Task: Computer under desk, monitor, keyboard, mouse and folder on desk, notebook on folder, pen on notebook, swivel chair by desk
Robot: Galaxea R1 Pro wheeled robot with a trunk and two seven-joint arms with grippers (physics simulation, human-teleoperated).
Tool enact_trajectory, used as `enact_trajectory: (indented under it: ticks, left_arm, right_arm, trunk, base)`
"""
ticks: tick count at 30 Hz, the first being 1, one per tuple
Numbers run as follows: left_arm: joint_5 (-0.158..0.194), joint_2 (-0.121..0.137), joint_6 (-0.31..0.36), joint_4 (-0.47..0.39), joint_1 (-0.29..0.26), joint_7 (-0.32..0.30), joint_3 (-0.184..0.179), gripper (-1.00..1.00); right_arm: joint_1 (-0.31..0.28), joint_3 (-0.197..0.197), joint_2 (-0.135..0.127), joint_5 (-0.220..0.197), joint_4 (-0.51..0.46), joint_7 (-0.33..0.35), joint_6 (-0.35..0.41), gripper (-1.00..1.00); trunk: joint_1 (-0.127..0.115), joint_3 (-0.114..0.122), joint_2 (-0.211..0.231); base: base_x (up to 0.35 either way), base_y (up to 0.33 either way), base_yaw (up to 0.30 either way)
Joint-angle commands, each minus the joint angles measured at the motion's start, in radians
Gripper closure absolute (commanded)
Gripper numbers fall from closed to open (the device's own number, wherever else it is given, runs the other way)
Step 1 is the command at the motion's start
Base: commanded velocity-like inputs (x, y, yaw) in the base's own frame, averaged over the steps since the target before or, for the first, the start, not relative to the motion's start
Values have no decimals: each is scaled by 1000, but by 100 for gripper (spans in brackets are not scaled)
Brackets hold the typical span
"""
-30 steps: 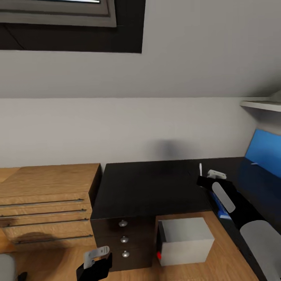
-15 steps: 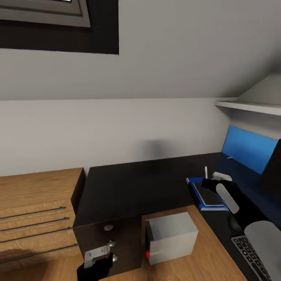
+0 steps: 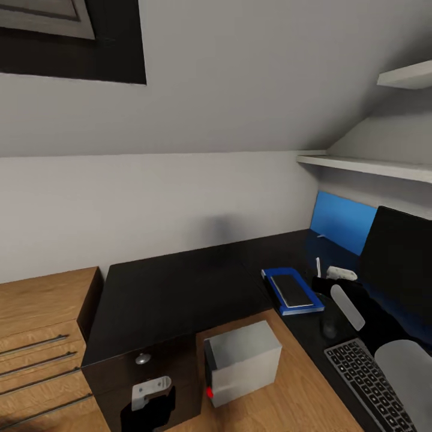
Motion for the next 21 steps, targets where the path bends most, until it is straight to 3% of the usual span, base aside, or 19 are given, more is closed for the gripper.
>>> enact_trajectory:
  ticks: [1,4,10,17,21]
  left_arm:
    - [11,0,3,-6,0,8,-2,-100]
    - [11,0,1,-23,0,9,-5,-100]
    - [11,0,-26,-33,0,8,-9,-100]
    - [10,9,-134,-68,12,8,-70,-100]
    - [9,17,-199,-80,29,8,-100,-100]
  right_arm:
    - [-1,6,-1,-1,0,-9,0,100]
    - [-1,7,4,37,1,-8,0,100]
    - [-1,9,19,66,1,-7,0,100]
    - [-1,31,32,75,1,-5,-1,100]
    - [-1,76,50,76,1,-3,-1,100]
  trunk:
    - [0,-1,-1]
    - [0,-1,-1]
    - [0,0,-1]
    - [0,0,-1]
    - [0,0,-1]
  base:
    - [0,0,-238]
    - [0,0,-148]
    - [0,0,-52]
    - [0,0,-9]
    - [0,0,-1]
